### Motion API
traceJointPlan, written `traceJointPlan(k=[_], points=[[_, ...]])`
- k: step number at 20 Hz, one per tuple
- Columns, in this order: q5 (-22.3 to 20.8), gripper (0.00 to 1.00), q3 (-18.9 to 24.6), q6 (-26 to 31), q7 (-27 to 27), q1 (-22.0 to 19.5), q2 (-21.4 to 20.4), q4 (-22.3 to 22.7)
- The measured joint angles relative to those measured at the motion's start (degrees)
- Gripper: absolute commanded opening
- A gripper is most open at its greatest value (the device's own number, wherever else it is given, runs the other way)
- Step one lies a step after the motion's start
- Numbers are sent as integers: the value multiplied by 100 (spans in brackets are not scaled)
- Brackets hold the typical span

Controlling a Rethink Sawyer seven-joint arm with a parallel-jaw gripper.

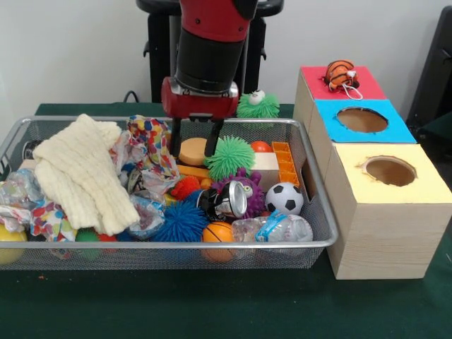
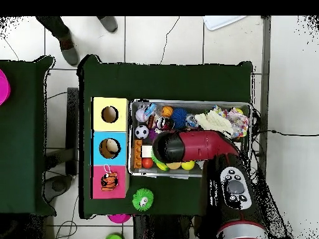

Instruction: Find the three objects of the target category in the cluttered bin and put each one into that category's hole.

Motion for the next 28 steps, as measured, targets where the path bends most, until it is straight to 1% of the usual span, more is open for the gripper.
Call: traceJointPlan(k=[1,4,6,8,13,20,22,24,28], points=[[61,100,-1,-278,0,-39,75,56],[172,100,2,-628,1,-97,171,135],[309,100,4,-957,1,-158,271,211],[421,100,5,-1125,1,-187,328,268],[769,100,36,-1384,1,-272,486,489],[1058,100,54,-1407,1,-342,637,728],[1164,100,61,-1494,1,-342,722,823],[1252,100,108,-1626,1,-369,792,905],[1458,100,346,-1917,1,-539,878,1092]])
